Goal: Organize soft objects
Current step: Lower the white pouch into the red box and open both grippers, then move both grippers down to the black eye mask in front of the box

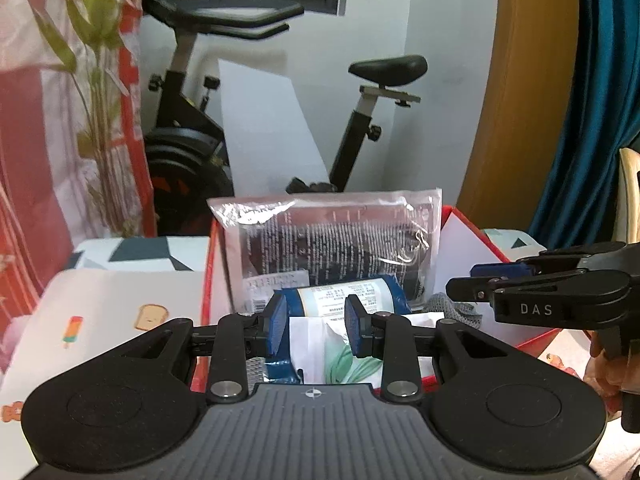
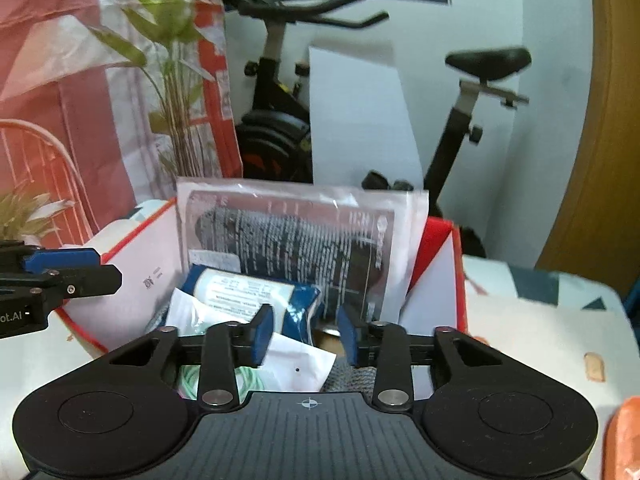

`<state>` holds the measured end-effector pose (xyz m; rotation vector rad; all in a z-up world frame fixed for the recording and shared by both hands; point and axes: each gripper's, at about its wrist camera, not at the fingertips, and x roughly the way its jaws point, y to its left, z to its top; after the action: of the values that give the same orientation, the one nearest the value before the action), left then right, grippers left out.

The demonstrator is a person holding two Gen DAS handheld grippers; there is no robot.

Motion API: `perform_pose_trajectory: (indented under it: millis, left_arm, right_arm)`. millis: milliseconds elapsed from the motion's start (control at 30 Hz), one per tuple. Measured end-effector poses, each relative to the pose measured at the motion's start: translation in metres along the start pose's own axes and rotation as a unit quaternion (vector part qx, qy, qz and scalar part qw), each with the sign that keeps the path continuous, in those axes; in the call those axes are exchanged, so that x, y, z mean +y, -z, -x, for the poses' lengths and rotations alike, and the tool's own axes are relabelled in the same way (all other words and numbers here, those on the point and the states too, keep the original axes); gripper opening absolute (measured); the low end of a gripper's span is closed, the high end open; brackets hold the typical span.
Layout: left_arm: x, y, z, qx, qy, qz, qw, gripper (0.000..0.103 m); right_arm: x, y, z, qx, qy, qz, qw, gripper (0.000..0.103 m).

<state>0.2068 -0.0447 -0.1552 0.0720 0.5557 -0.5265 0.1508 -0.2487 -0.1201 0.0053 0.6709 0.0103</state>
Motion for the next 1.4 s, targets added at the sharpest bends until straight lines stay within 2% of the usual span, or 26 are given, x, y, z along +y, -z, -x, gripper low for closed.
perform_pose_trajectory:
  millis: [67, 133, 200, 300, 333, 400, 467, 533, 733, 900, 1067, 1267, 1400]
  left_arm:
    - [-0.004, 0.001, 0.011, -0.009, -0.008, -0.006, 0.9999, 0.035]
    - [-0.006, 0.002, 0.021, -0.016, -0.014, -0.011, 0.9997, 0.041]
    - [-0.009, 0.004, 0.03, -0.024, -0.017, -0.016, 0.9994, 0.053]
    - [-0.01, 0.007, 0.044, -0.037, -0.021, -0.017, 0.999, 0.07]
    - [-0.01, 0.008, 0.049, -0.041, -0.024, -0.017, 0.9987, 0.073]
    - [-0.011, 0.011, 0.059, -0.049, -0.031, -0.014, 0.9982, 0.091]
    - [-0.012, 0.014, 0.071, -0.064, -0.046, -0.006, 0.9969, 0.103]
    - [-0.014, 0.018, 0.082, -0.077, -0.061, 0.0, 0.9952, 0.103]
    - [-0.016, 0.03, 0.098, -0.069, -0.073, 0.018, 0.9948, 0.103]
    - [-0.01, 0.043, 0.102, -0.057, -0.084, 0.035, 0.9942, 0.103]
    - [-0.007, 0.063, 0.096, -0.037, -0.089, 0.053, 0.9939, 0.103]
    - [-0.005, 0.097, 0.085, -0.011, -0.096, 0.068, 0.993, 0.103]
    - [0.0, 0.116, 0.074, 0.016, -0.094, 0.092, 0.9912, 0.103]
  right_arm:
    - [0.004, 0.0, 0.01, -0.012, 0.001, 0.006, 1.0, 0.052]
    - [0.007, 0.0, 0.019, -0.022, 0.003, 0.012, 1.0, 0.058]
    - [0.011, 0.002, 0.029, -0.03, 0.005, 0.017, 0.999, 0.069]
    - [0.017, 0.005, 0.04, -0.036, 0.005, 0.02, 0.999, 0.077]
    - [0.019, 0.006, 0.044, -0.037, 0.005, 0.021, 0.999, 0.08]
    - [0.022, 0.009, 0.053, -0.043, 0.006, 0.024, 0.999, 0.097]
    - [0.026, 0.012, 0.064, -0.053, 0.011, 0.027, 0.998, 0.103]
    - [0.028, 0.015, 0.074, -0.06, 0.015, 0.026, 0.998, 0.103]
    - [0.031, 0.028, 0.094, -0.071, 0.021, 0.024, 0.997, 0.103]
    - [0.028, 0.051, 0.1, -0.074, 0.02, 0.012, 0.997, 0.103]
    - [0.023, 0.083, 0.09, -0.058, 0.008, -0.015, 0.998, 0.103]
    - [0.035, 0.125, 0.072, -0.029, 0.011, 0.019, 0.999, 0.102]
    - [0.037, 0.146, 0.059, -0.005, 0.002, 0.008, 1.0, 0.102]
